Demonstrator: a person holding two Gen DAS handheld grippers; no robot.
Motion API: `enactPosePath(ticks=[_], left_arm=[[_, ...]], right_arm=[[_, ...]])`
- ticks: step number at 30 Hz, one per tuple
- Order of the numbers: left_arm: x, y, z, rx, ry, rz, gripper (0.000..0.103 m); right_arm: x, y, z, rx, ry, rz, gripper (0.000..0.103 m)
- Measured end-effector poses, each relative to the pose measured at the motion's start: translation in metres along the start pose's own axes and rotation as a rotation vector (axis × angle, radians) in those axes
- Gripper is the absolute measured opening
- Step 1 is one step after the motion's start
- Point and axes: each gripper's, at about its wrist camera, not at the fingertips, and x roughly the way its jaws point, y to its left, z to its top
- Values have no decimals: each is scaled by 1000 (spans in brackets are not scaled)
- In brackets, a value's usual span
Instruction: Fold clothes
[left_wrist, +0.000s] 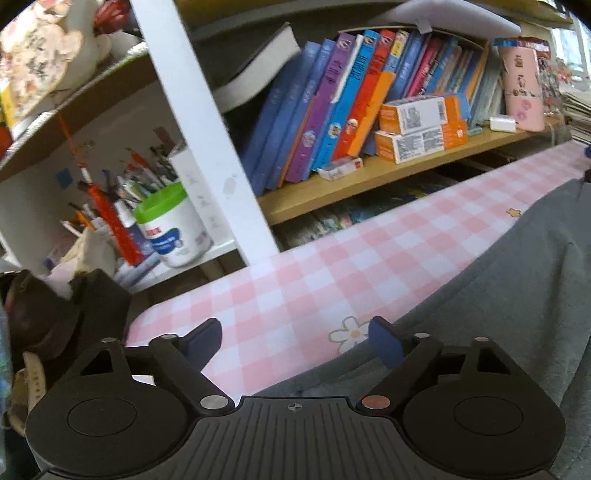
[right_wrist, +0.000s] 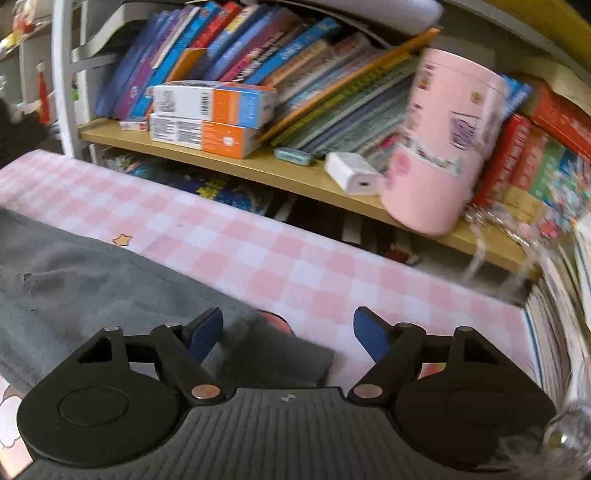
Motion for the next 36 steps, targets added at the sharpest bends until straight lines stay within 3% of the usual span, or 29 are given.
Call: enactPosePath(ticks=[7, 13, 17, 20, 22, 24, 25, 27, 30, 36], left_arm=[[15, -5, -4, 107, 98, -59, 86], [21, 6, -8, 63, 124, -126, 82], [21, 9, -7, 40, 138, -173, 69], [26, 15, -5, -23, 173, -208, 65], [27, 16, -4, -60, 193, -226, 60], [28, 17, -2, -97, 213, -243, 41], [29, 17, -1, -116, 223, -252, 36], [26, 10, 1, -77, 224, -236, 21], [17, 3, 4, -31, 219, -165, 8], [-35, -6, 3, 1, 116, -126, 6]], right_arm=[[27, 5, 7, 7, 79, 95, 76], [32, -4, 5, 58, 108, 144, 74], [29, -6, 1, 62, 121, 162, 72], [26, -6, 0, 64, 127, 164, 67], [24, -5, 0, 65, 133, 165, 52], [21, -4, 0, 70, 140, 175, 35], [19, -2, 0, 74, 144, 177, 29], [15, 5, -2, 55, 141, 157, 22], [3, 23, -4, -23, 104, 86, 16], [-54, 40, -7, -83, -70, -5, 16]])
